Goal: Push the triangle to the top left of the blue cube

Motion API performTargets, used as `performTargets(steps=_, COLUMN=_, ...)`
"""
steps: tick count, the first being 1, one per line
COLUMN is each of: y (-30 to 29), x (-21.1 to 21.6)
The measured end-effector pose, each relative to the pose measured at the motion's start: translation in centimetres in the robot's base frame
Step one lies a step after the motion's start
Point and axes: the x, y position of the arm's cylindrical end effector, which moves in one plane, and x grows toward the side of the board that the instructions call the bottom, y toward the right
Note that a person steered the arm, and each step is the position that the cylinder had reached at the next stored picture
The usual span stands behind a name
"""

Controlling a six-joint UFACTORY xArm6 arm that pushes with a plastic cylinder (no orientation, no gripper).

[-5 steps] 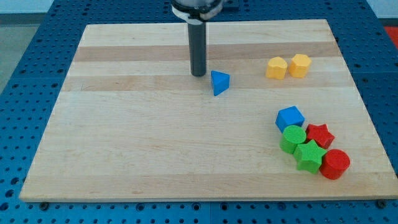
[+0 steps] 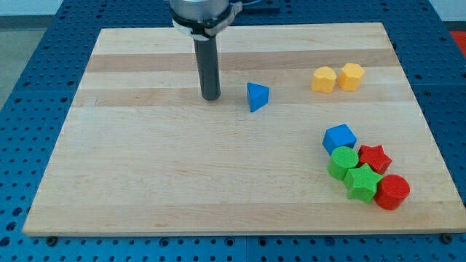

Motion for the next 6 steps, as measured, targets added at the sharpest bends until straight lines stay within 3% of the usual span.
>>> performTargets(steps=1, y=0.2, x=-3.2)
performTargets(steps=2, y=2.9, x=-3.3)
performTargets(steps=4, y=7.8, x=5.2)
performTargets(steps=5, y=7.9, x=6.6)
performTargets(steps=6, y=7.6, x=4.3)
